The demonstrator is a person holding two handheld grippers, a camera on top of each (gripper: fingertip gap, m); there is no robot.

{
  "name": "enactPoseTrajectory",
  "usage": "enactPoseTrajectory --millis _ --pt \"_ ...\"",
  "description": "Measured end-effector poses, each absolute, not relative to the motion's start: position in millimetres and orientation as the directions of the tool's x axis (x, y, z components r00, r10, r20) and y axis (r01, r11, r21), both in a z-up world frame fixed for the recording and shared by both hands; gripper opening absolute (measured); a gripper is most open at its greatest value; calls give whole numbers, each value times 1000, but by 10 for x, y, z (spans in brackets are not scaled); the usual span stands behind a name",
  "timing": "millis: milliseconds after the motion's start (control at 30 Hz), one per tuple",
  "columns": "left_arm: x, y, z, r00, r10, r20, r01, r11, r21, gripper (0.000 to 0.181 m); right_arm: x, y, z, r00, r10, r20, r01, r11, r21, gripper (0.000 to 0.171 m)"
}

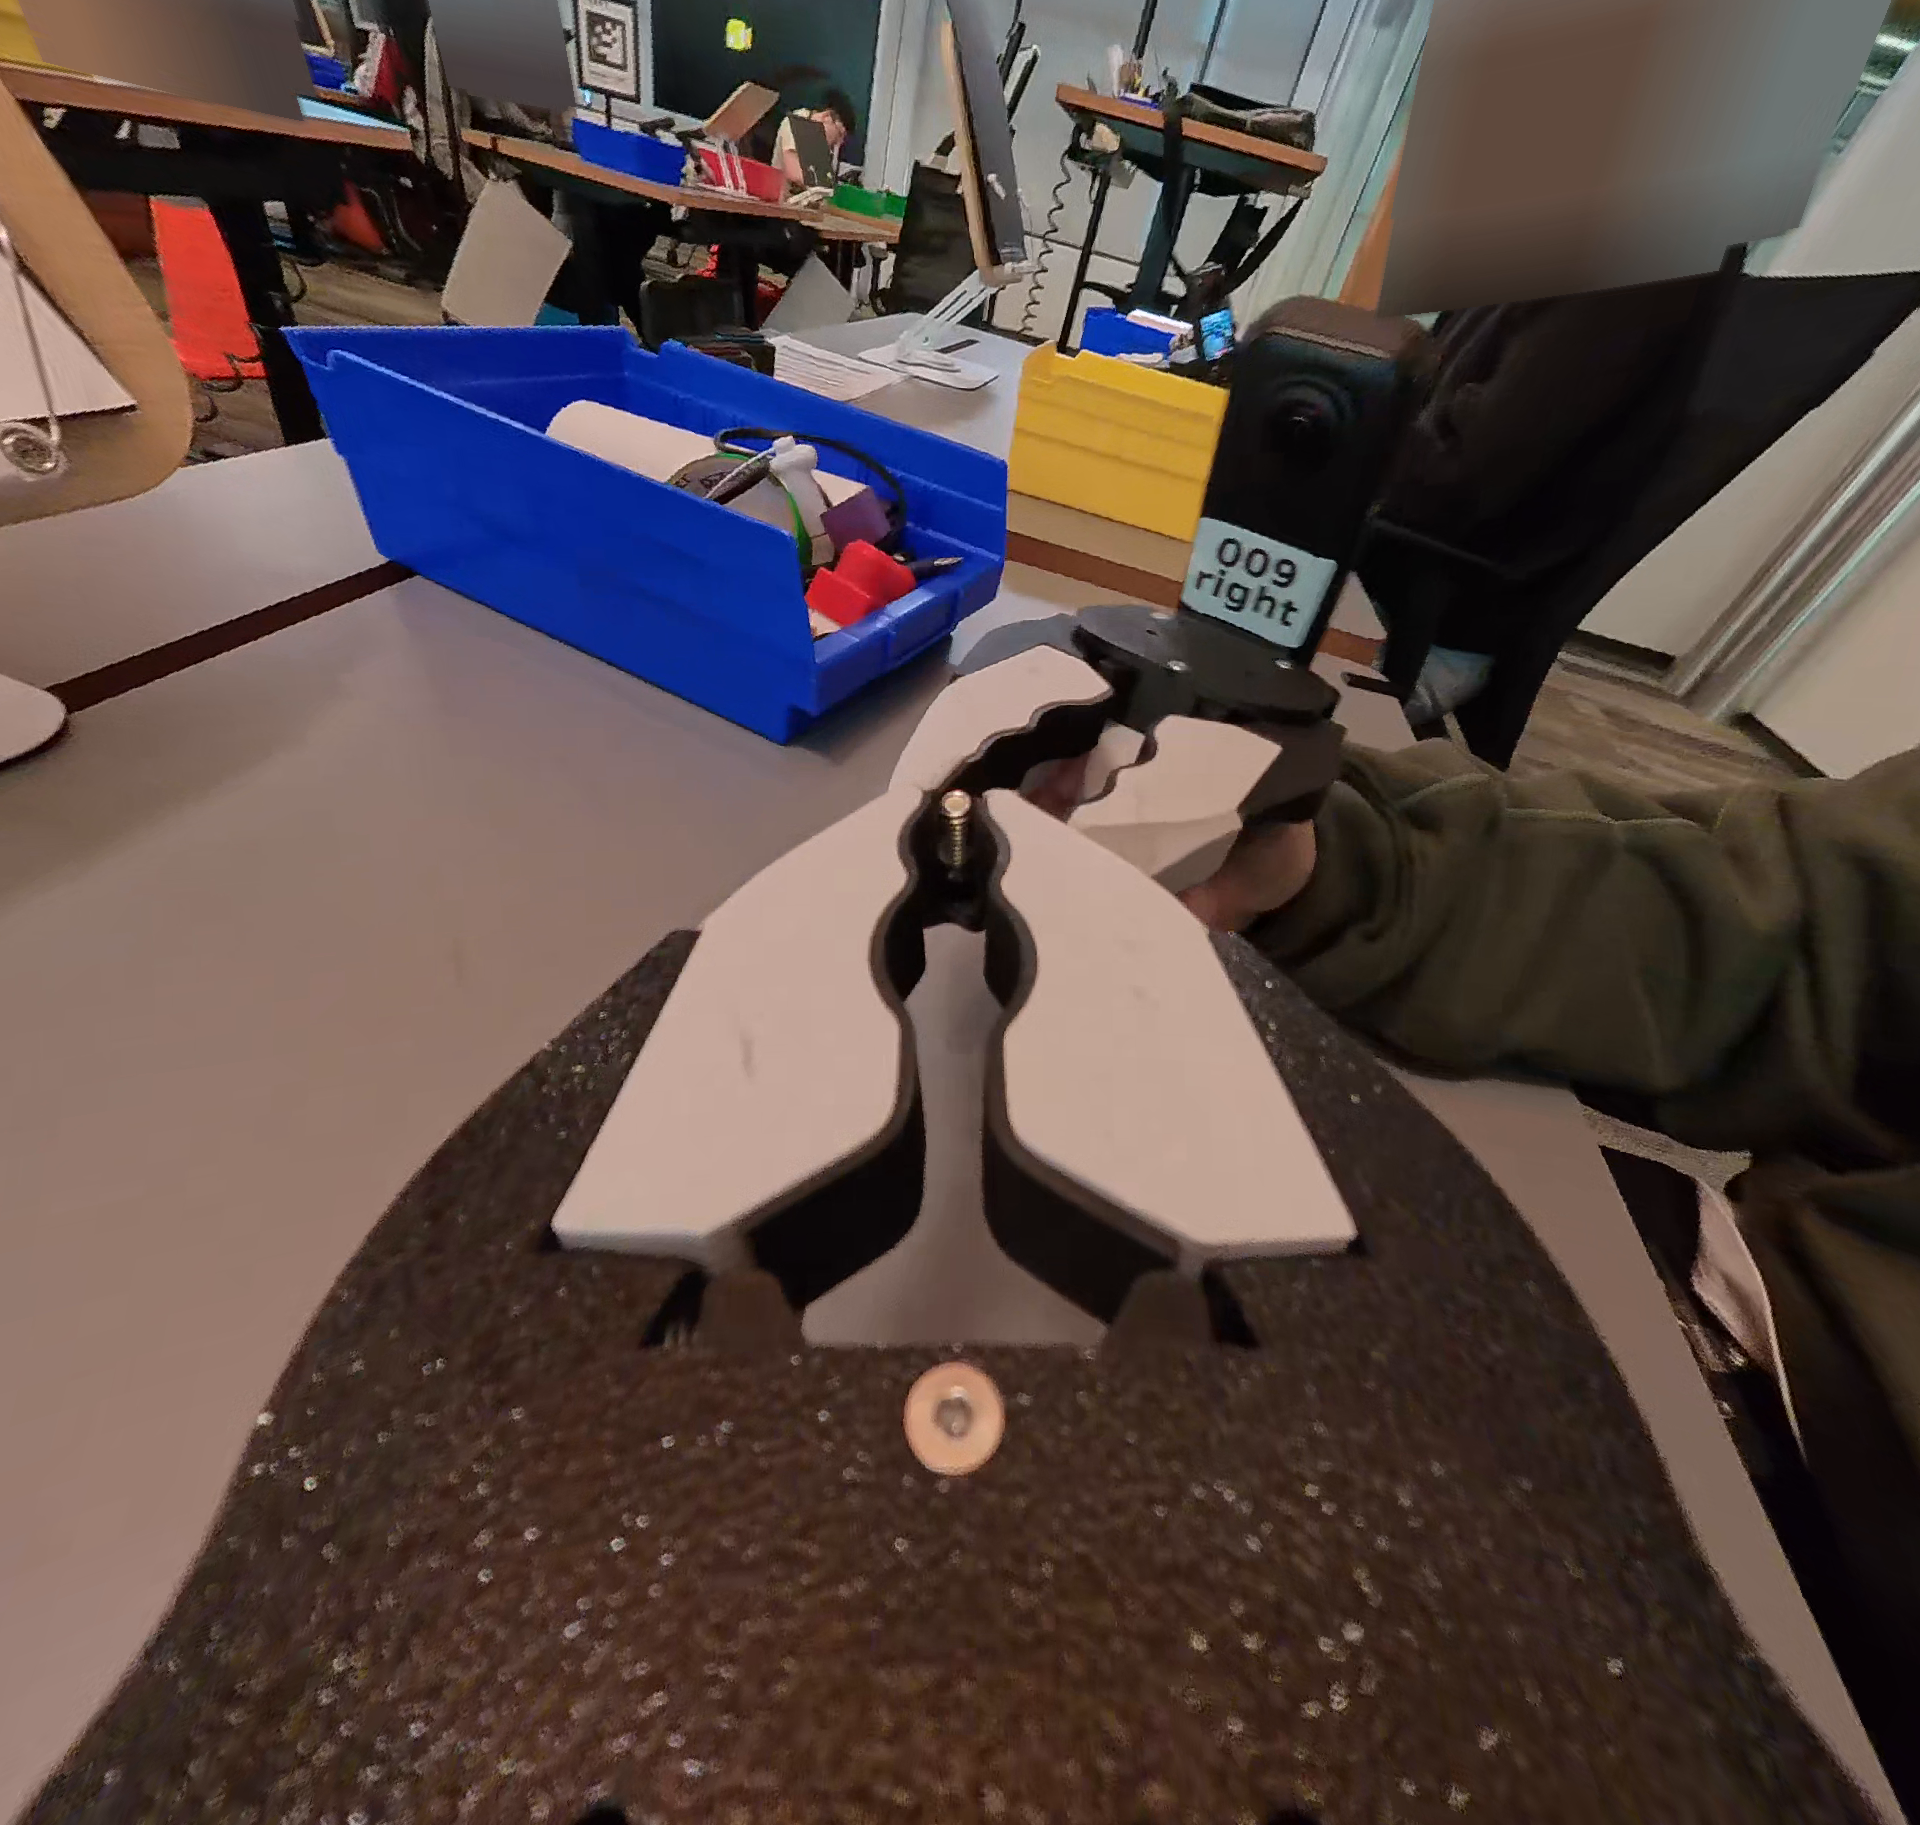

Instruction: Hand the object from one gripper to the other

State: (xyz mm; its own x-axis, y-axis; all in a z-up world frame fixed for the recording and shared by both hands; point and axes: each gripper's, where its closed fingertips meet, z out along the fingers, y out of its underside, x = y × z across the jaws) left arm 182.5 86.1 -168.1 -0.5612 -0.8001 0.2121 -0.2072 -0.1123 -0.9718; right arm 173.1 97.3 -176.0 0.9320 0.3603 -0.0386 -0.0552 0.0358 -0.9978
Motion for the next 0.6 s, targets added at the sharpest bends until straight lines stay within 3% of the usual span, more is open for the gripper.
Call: enactPoseTrajectory --millis 167,300,400,600 --pt "1698 821 -1463 -643 -759 101 -35 -102 -994 14 1678 856 -1508 761 555 -336 -424 34 -905 22" --pt "1663 830 -1547 -603 -780 -169 71 158 -985 14 1807 790 -1383 569 637 -521 -667 -13 -745 22" --pt "1705 802 -1542 -509 -782 -359 164 321 -933 15 1840 817 -1433 487 639 -595 -731 -74 -678 22" --pt "1714 773 -1528 -420 -743 -522 238 464 -853 14 1718 816 -1466 444 662 -603 -716 -142 -684 22"
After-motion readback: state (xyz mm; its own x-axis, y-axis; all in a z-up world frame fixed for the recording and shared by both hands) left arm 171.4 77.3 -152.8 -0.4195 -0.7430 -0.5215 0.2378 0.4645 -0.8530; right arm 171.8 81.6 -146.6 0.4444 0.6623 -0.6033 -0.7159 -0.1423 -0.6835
